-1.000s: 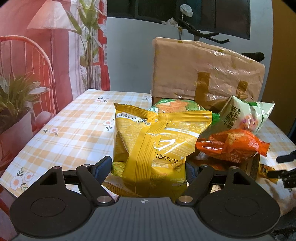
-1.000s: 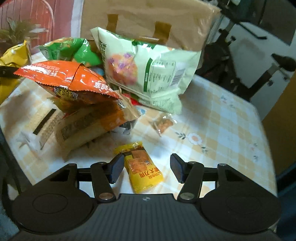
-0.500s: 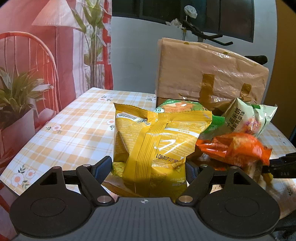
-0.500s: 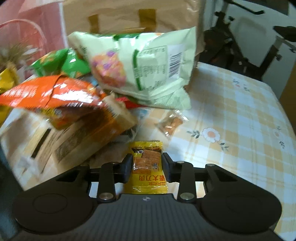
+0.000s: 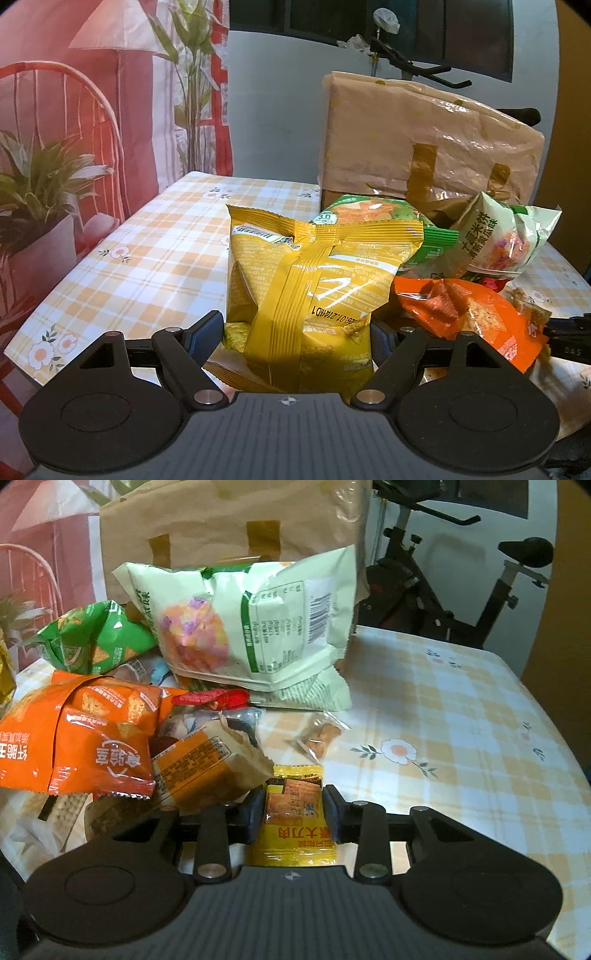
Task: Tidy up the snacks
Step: 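Carry both snacks over the box and release them inside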
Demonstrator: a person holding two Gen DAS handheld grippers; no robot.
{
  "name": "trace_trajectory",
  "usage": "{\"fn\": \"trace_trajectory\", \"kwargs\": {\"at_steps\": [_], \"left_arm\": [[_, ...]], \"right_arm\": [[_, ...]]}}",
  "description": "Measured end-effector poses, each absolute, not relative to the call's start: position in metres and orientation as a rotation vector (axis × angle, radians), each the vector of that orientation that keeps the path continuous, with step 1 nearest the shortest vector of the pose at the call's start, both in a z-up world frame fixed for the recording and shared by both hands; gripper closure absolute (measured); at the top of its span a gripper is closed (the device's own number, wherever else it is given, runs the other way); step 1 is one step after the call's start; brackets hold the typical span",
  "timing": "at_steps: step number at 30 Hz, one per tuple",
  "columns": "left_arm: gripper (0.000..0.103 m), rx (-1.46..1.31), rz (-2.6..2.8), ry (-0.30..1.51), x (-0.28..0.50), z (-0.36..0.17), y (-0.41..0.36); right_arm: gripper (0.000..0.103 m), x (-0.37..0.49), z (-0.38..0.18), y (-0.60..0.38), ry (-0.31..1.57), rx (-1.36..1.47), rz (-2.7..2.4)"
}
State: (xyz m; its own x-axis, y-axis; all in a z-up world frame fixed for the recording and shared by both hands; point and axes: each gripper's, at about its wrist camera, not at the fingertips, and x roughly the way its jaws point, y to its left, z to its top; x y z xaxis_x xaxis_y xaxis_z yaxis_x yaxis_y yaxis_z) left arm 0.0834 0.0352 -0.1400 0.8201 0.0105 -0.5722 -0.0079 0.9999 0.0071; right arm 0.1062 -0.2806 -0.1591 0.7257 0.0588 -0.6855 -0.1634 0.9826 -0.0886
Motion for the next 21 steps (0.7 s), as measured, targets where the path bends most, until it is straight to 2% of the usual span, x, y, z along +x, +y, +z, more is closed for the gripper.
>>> {"fn": "trace_trajectory", "kwargs": {"at_steps": [12, 21], "left_arm": [[0.021, 0.018, 0.024, 0.578, 0.082, -0.135, 0.036], [0.021, 0.031, -0.002, 0.464, 0.087, -0.093, 0.035]], "right_arm": [[0.068, 0.088, -0.138, -0.307, 0.621, -0.021, -0.032], [0.068, 0.079, -0.097, -0.314, 0.468, 0.010, -0.050]]}}
